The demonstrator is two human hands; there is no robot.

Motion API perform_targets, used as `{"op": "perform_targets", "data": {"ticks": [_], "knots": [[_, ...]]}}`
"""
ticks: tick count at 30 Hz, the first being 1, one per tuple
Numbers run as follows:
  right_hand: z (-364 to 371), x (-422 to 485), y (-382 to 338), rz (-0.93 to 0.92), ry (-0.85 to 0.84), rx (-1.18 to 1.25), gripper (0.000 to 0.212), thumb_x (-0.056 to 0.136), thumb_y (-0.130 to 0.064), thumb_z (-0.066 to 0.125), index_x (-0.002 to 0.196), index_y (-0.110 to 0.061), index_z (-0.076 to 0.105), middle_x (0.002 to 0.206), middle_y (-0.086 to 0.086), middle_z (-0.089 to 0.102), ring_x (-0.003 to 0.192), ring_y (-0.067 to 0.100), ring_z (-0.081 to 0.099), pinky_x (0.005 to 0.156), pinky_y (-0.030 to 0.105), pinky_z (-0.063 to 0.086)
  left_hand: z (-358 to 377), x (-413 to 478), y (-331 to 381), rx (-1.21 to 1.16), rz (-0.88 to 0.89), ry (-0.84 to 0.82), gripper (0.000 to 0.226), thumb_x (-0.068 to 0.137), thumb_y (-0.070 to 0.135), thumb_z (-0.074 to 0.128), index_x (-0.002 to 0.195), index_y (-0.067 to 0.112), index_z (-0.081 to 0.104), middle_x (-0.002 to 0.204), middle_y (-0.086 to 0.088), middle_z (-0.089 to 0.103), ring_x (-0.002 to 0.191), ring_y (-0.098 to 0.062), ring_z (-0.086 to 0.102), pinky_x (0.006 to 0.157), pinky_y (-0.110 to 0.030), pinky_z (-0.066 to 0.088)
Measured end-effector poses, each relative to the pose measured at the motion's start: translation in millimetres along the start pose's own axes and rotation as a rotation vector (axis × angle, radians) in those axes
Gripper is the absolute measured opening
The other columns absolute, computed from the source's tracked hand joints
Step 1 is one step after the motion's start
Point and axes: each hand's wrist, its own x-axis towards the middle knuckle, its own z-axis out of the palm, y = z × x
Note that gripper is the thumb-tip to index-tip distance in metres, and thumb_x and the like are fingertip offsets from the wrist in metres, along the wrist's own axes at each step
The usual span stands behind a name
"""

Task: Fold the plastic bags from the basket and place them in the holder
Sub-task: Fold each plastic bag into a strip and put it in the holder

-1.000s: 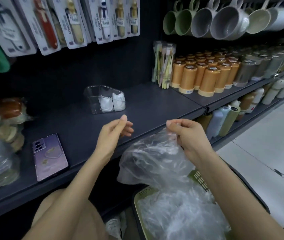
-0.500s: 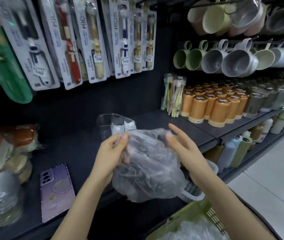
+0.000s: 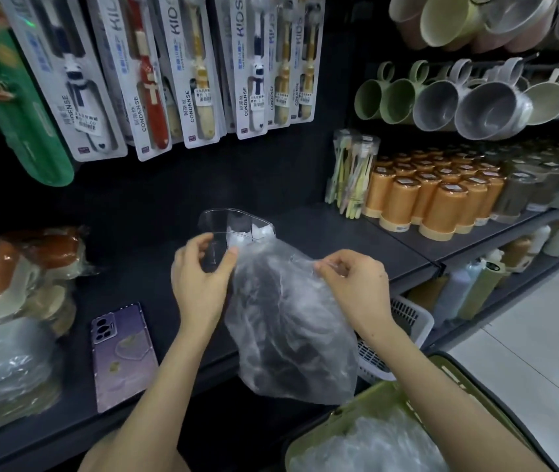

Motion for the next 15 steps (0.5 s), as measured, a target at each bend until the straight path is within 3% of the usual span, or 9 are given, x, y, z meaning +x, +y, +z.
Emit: {"op": "perform_targets", "data": {"ticks": [3, 6, 8, 10, 13, 15], "knots": [[0, 4, -9, -0.014, 0.001, -0.061, 0.016, 0.087, -0.026, 0.067, 0.078, -0.012, 0.070, 0.074, -0.001, 0.068, 0.074, 0.016, 0.061, 0.065, 0.030, 0.046, 4, -24, 18, -0.015, 0.300, -0.238, 0.035, 0.075, 0.058, 0.058, 0.107, 0.044, 0.058, 0.114, 0.016, 0.059, 0.109, -0.005, 0.053, 0.095, -0.027, 0.042], [1, 10, -14, -0.015, -0.046, 0.040, 0.011, 0.084, -0.025, 0.069, 0.078, -0.016, 0.070, 0.069, -0.010, 0.064, 0.072, 0.013, 0.061, 0.068, 0.031, 0.046, 18, -47, 28, 0.144, 0.446, -0.445, 0.044, 0.072, 0.065, 0.058, 0.114, 0.051, 0.051, 0.118, 0.033, 0.053, 0.117, 0.003, 0.046, 0.101, -0.026, 0.034], [-2, 13, -16, 0.021, -0.087, 0.181, 0.010, 0.083, -0.027, 0.073, 0.077, -0.019, 0.070, 0.065, -0.011, 0.063, 0.065, 0.009, 0.059, 0.064, 0.025, 0.047, 22, -48, 27, 0.174, 0.420, -0.432, 0.047, 0.071, 0.063, 0.062, 0.115, 0.049, 0.053, 0.109, 0.034, 0.056, 0.110, 0.006, 0.049, 0.098, -0.025, 0.035], [-7, 14, -14, 0.084, -0.144, 0.366, 0.011, 0.084, -0.027, 0.074, 0.079, -0.017, 0.072, 0.060, -0.013, 0.063, 0.058, 0.003, 0.056, 0.059, 0.019, 0.045, 18, -42, 25, 0.158, 0.347, -0.399, 0.032, 0.075, 0.045, 0.073, 0.104, 0.046, 0.061, 0.095, 0.028, 0.063, 0.098, 0.006, 0.055, 0.093, -0.024, 0.040], [-17, 17, -8, 0.248, -0.188, 0.627, 0.015, 0.083, -0.029, 0.073, 0.081, -0.014, 0.073, 0.062, -0.007, 0.066, 0.061, 0.007, 0.058, 0.065, 0.028, 0.049, 6, -33, 22, 0.030, 0.197, -0.407, 0.023, 0.081, 0.013, 0.075, 0.082, 0.036, 0.070, 0.085, 0.021, 0.070, 0.084, 0.006, 0.062, 0.080, -0.010, 0.043], [-26, 18, -1, 0.285, -0.214, 0.683, 0.020, 0.081, -0.034, 0.072, 0.083, -0.014, 0.074, 0.070, -0.001, 0.068, 0.066, 0.013, 0.059, 0.069, 0.030, 0.051, -3, -28, 23, -0.081, 0.082, -0.378, 0.018, 0.083, 0.005, 0.071, 0.080, 0.023, 0.073, 0.079, 0.017, 0.072, 0.076, 0.005, 0.062, 0.073, -0.008, 0.044]]}}
